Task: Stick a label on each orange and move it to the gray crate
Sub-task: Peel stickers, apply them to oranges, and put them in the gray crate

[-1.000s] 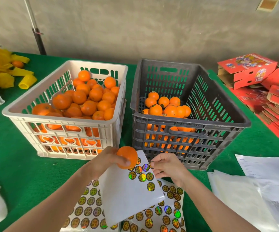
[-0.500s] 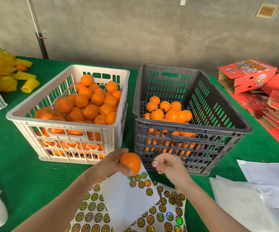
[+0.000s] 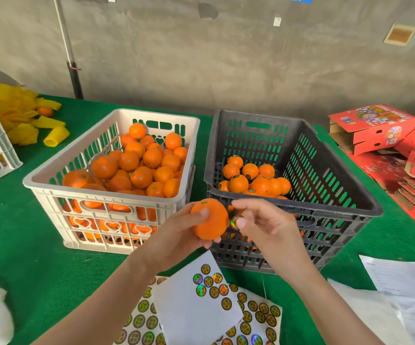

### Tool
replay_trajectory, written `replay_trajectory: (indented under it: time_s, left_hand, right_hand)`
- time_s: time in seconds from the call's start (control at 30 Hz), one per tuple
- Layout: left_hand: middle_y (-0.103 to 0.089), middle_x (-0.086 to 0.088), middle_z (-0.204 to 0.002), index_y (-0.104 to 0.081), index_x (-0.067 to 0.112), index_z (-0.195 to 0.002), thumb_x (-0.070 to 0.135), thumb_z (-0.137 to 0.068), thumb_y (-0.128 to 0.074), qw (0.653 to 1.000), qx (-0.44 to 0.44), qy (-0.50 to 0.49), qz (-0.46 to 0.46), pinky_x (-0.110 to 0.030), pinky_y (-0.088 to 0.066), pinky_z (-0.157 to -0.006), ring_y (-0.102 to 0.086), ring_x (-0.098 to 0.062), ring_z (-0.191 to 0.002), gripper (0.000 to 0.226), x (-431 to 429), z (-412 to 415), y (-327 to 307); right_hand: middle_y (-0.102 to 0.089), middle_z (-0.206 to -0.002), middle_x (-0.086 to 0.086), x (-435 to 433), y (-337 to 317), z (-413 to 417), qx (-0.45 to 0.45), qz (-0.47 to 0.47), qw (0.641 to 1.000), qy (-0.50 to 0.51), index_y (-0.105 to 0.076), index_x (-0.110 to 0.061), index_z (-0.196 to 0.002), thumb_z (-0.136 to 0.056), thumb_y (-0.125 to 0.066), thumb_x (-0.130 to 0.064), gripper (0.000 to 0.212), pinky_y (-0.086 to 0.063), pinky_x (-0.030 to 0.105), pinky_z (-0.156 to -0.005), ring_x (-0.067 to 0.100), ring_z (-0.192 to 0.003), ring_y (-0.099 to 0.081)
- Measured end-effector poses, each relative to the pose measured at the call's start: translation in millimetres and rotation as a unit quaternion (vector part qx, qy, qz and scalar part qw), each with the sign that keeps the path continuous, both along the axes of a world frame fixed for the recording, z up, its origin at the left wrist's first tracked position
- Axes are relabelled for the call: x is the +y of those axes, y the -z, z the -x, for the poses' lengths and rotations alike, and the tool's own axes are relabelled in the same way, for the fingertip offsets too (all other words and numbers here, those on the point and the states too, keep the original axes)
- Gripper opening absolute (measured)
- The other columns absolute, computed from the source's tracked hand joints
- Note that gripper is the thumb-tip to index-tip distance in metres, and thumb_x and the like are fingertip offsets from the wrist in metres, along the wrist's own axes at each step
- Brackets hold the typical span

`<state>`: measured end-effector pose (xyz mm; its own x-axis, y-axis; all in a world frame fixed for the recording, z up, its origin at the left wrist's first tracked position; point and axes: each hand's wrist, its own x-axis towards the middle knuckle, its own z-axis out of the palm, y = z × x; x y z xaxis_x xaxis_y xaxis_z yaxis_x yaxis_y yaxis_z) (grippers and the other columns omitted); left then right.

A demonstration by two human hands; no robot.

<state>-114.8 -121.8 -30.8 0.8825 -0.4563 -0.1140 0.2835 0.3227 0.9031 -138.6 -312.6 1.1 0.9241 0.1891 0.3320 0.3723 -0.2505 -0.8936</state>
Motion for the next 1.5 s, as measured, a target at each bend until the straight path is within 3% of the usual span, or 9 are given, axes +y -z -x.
replay_trajectory:
  time_s: [0.17,0.53,0.63,0.83,1.13,1.23,1.33,1.43,1.5]
  left_hand:
    - [-0.06,-0.011,-0.088,-0.049,0.007,-0.129,0.045,-0.084,-0.064,0.997,-0.019,-0.068,-0.045,-0.028,-0.044,-0.063,-0.056,-0.017,-0.065,0.062,-7,2,-10]
    - [-0.06,-0.007,-0.08,-0.049,0.014,-0.111,0.061,-0.059,-0.062,0.971,-0.093,-0.146,-0.163,-0.018,-0.044,-0.053,-0.056,-0.008,-0.057,0.07,-16,11,-20]
    - [-0.06,-0.006,-0.083,-0.049,0.018,-0.111,0.061,-0.061,-0.059,0.967,-0.107,-0.146,-0.18,-0.019,-0.044,-0.054,-0.057,-0.008,-0.057,0.067,-14,13,-23]
    - [-0.065,-0.001,-0.069,-0.056,0.02,-0.11,0.068,-0.074,-0.062,0.972,-0.124,-0.136,-0.145,-0.023,-0.048,-0.054,-0.06,-0.018,-0.059,0.06,-15,15,-29]
    - [-0.071,0.009,-0.081,-0.069,0.036,-0.089,0.07,-0.086,-0.016,0.934,-0.285,-0.13,-0.175,-0.011,-0.051,-0.07,-0.067,-0.003,-0.085,0.064,-34,-28,-57]
    - [-0.065,0.001,-0.078,-0.062,0.024,-0.08,0.053,-0.096,-0.028,0.884,-0.329,-0.155,-0.295,-0.027,-0.048,-0.078,-0.062,-0.011,-0.082,0.048,-40,-86,-63]
    - [-0.06,0.006,-0.094,-0.059,0.021,-0.101,0.031,-0.098,-0.048,0.728,-0.414,-0.099,-0.538,-0.032,-0.043,-0.083,-0.058,-0.016,-0.094,0.015,-51,-142,-61]
    - [-0.061,-0.004,-0.113,-0.055,0.016,-0.118,0.043,-0.095,-0.049,0.529,-0.46,0.015,-0.714,-0.038,-0.037,-0.096,-0.055,-0.025,-0.106,0.036,-60,-167,-52]
    - [-0.063,-0.005,-0.108,-0.056,0.015,-0.115,0.046,-0.095,-0.048,0.478,-0.465,0.049,-0.744,-0.04,-0.03,-0.101,-0.056,-0.025,-0.101,0.038,-62,-171,-44]
  right_hand:
    - [-0.063,-0.071,-0.017,9,-15,3,-0.026,0.06,0.998,0.002,-0.065,-0.028,-0.084,-0.079,-0.074,-0.013,0.019,-0.046,0.013,-0.065,0.002,-0.066,-0.058]
    - [-0.059,-0.069,-0.007,19,-18,2,-0.189,0.232,0.953,0.049,-0.066,-0.016,-0.082,-0.079,-0.075,-0.01,0.011,-0.049,0.029,-0.061,0.009,-0.067,-0.054]
    - [-0.05,-0.076,-0.02,18,-17,1,-0.195,0.273,0.937,0.097,-0.061,-0.024,-0.094,-0.074,-0.078,-0.032,0.028,-0.042,0.015,-0.062,-0.002,-0.073,-0.049]
    - [-0.048,-0.119,-0.026,16,-11,0,-0.029,0.134,0.991,-0.009,-0.037,-0.052,-0.124,-0.072,-0.067,-0.058,0.061,-0.051,0.021,-0.084,-0.001,-0.108,-0.053]
    - [-0.046,-0.119,-0.021,10,-28,-28,-0.13,0.075,0.988,0.027,-0.04,-0.048,-0.121,-0.066,-0.081,-0.033,0.07,-0.049,0.014,-0.081,0.004,-0.109,-0.054]
    - [-0.046,-0.117,-0.016,-8,-54,-76,-0.161,0.112,0.977,0.082,-0.044,-0.038,-0.119,-0.063,-0.08,-0.035,0.066,-0.04,0.007,-0.085,0.0,-0.109,-0.049]
    - [-0.052,-0.117,-0.001,-32,-71,-168,-0.106,0.184,0.964,0.158,-0.051,-0.019,-0.121,-0.063,-0.084,-0.023,0.066,-0.033,0.009,-0.084,0.013,-0.109,-0.051]
    - [-0.055,-0.126,0.01,-69,-67,-264,0.047,0.335,0.923,0.185,-0.049,-0.011,-0.128,-0.066,-0.084,-0.023,0.072,-0.041,0.028,-0.092,0.026,-0.116,-0.052]
    - [-0.055,-0.127,0.015,-94,-48,-309,0.098,0.476,0.856,0.177,-0.047,-0.006,-0.128,-0.068,-0.082,-0.023,0.072,-0.046,0.035,-0.091,0.031,-0.117,-0.053]
